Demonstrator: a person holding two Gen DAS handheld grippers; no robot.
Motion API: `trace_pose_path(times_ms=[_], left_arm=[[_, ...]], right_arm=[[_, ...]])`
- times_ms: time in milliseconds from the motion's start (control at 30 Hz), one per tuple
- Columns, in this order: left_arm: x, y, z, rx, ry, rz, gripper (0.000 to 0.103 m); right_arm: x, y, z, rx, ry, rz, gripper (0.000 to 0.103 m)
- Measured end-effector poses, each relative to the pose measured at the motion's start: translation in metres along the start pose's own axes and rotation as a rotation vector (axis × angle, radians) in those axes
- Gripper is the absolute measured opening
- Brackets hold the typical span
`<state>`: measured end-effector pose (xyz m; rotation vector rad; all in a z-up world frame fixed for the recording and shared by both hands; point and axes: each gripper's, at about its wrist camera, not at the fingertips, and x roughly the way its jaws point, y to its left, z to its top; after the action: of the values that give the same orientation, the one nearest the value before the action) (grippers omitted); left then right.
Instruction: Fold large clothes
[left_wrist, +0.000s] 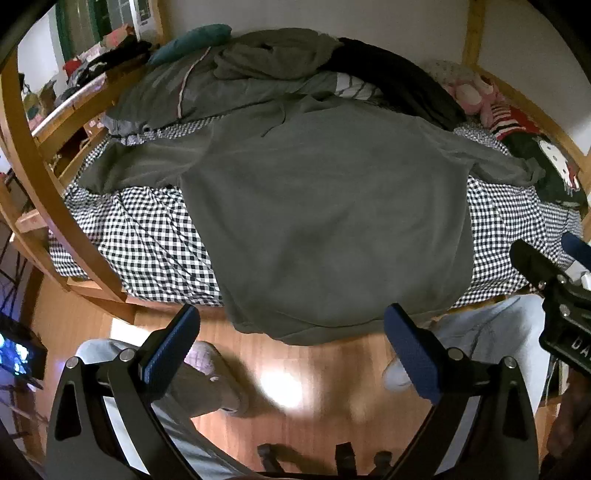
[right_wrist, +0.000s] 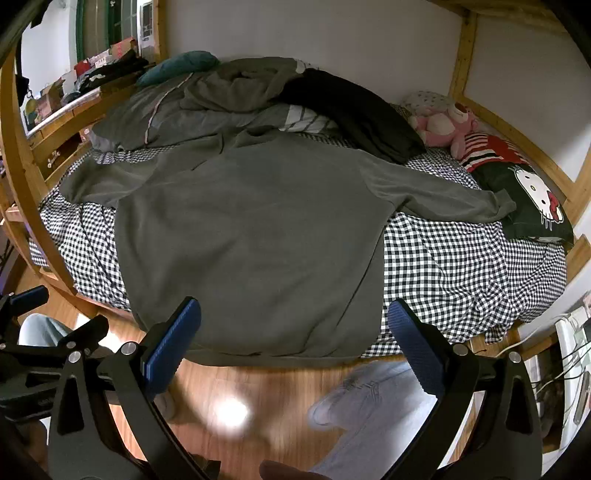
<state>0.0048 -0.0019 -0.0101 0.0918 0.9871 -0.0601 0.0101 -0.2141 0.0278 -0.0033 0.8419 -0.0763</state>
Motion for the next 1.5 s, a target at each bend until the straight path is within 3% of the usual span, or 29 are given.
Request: trace_pose_path(times_ms=[467, 700, 967, 1233, 1500], left_arm=[[0.011, 0.005, 0.003, -0.016, 0.011, 0.015, 0.098], [0.046, 0.019, 0.026, -0.061, 0.055, 0.059, 0.098], [0.102, 0.038, 0.065, -0.093, 0.092, 0.092, 0.098], [0.164, 0.111, 0.108, -0.241, 0.148, 0.158, 0.098], [0.209, 0.2, 0.155, -0.367, 0.155, 0.158, 0.098]], right_arm=[[0.012, 0.0, -0.002, 0.014, 0.017, 0.03, 0.1], [0.041, 0.007, -0.002, 0.011, 0.046, 0.084, 0.1], [0.098, 0.029, 0.022, -0.009, 0.064, 0.149, 0.1], [0.151, 0.072, 0.063, -0.064, 0.078, 0.211, 0.1], [0.201, 0.152, 0.103, -0.176, 0.073, 0.301, 0.1]])
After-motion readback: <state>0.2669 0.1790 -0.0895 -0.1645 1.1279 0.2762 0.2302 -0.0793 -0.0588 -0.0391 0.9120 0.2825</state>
